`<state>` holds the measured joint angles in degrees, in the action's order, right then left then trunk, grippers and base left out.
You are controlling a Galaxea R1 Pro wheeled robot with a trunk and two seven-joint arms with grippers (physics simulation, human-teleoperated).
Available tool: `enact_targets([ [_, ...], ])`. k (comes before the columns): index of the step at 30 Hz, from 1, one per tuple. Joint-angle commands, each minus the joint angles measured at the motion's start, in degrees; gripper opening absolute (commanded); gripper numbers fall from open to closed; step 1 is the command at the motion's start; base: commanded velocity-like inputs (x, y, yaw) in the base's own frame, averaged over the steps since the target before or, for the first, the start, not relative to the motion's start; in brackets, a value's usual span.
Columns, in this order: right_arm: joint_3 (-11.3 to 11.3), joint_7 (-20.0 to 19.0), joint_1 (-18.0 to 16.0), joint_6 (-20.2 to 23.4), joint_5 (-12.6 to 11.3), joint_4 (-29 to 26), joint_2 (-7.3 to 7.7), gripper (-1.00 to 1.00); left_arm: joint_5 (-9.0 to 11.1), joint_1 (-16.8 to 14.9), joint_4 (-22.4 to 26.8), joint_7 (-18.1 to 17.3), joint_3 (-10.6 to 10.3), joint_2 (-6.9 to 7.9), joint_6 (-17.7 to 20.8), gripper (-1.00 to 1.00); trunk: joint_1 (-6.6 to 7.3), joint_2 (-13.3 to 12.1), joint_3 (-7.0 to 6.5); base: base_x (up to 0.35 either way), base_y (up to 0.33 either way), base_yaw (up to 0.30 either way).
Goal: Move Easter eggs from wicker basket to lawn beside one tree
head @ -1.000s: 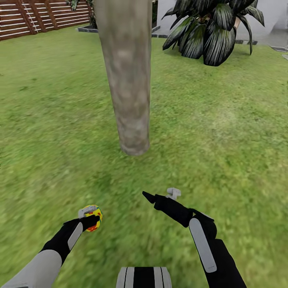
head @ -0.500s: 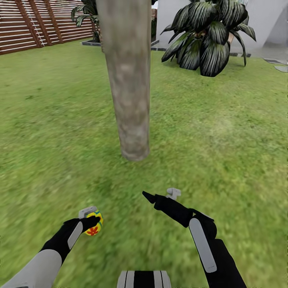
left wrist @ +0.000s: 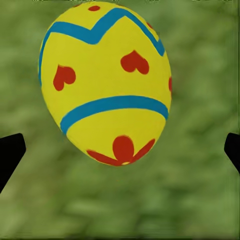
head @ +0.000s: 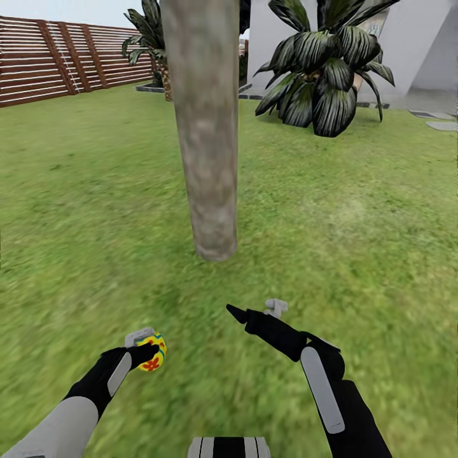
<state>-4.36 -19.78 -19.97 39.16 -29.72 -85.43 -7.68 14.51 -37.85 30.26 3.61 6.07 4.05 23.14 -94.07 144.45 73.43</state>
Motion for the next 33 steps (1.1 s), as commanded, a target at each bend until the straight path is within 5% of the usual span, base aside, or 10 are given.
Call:
enact_targets([
  [1, 0.1, -0.1, 0.0, 0.3, -0.1, 0.0, -0.01, 1.00, 0.6, 0.0, 0.1, 0.3, 0.0, 0.00, 0.3, 1.00, 0.05, 0.0, -0.19, -0.083, 0.000, 0.000],
  [20, 0.7, 0.1, -0.1, -2.6, -0.3, 3.5, 0.48, 1.00, 0.8, 0.0, 2.6, 0.2, 0.2, 0.43, 5.9, 1.00, 0.54, -0.3, -4.40, -0.038, 0.000, 0.000],
  [33, 1.1, 0.0, -0.1, -2.7, -0.7, 3.6, 0.89, 1.00, 1.0, 0.2, 11.7, 0.0, 0.9, 0.46, 19.6, 1.00, 0.69, -0.3, -5.72, -0.043, 0.000, 0.000],
])
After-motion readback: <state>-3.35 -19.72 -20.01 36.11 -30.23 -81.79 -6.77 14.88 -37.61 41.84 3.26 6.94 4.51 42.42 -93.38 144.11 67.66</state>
